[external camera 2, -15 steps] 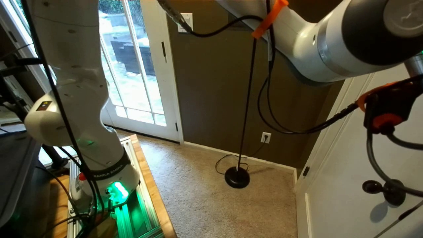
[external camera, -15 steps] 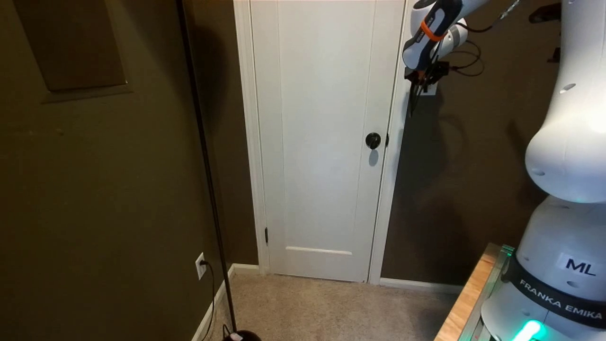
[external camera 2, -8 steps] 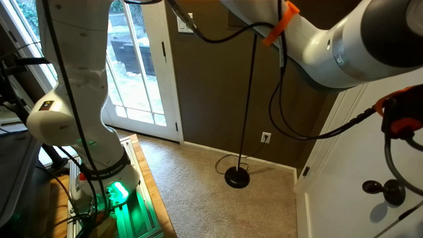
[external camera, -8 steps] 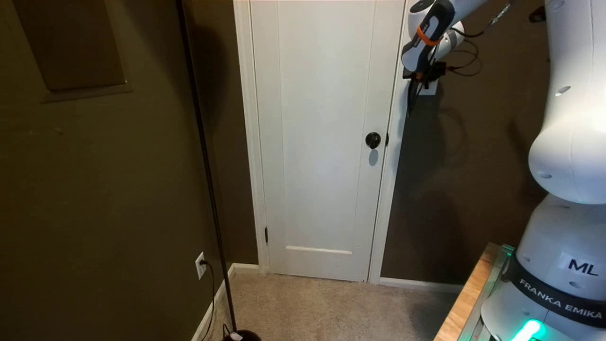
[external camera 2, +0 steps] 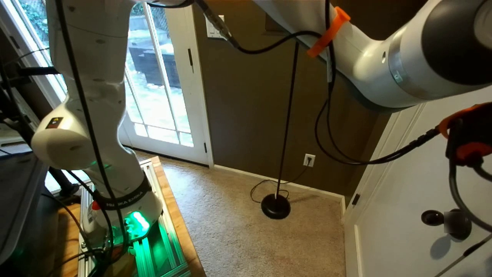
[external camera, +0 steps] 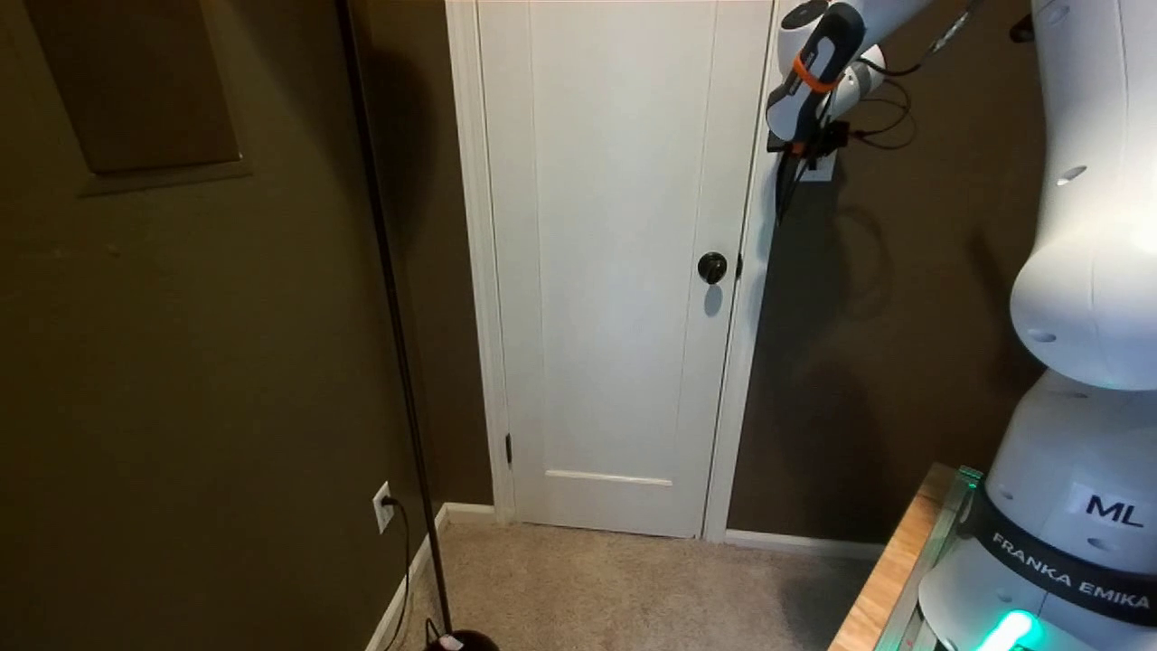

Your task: Turn on the light switch.

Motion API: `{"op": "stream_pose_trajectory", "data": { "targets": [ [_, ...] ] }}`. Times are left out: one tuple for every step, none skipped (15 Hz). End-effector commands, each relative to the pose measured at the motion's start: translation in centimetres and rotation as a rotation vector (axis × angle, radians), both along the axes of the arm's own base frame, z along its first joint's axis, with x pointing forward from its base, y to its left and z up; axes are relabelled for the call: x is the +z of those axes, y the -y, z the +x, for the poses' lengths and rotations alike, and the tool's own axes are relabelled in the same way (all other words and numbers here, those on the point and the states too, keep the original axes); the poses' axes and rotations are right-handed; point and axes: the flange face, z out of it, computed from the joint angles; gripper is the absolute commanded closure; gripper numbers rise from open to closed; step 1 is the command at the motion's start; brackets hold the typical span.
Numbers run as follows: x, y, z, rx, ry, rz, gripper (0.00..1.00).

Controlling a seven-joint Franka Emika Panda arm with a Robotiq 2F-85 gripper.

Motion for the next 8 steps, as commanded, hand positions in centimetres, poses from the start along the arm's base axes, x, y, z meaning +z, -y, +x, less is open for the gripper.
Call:
{"op": "stream_pose_trajectory", "data": {
  "targets": [
    [0.1, -0.7, 0.0, 0.017, -0.043, 0.027, 1.0],
    [0.3, -1.2, -0.1, 0.031, -0.061, 0.035, 1.0],
    [0.6, -1.8, -0.2, 0.049, -0.075, 0.048, 1.0],
    [1.2, -2.6, -0.3, 0.074, -0.081, 0.045, 1.0],
    [1.7, -3.5, -0.6, 0.104, -0.095, 0.053, 1.0],
    [2.3, -4.5, -0.8, 0.137, -0.112, 0.073, 1.0],
    [2.8, -5.7, -1.2, 0.18, -0.142, 0.108, 1.0],
    [3.2, -6.7, -1.5, 0.212, -0.18, 0.144, 0.74]
  ]
}}
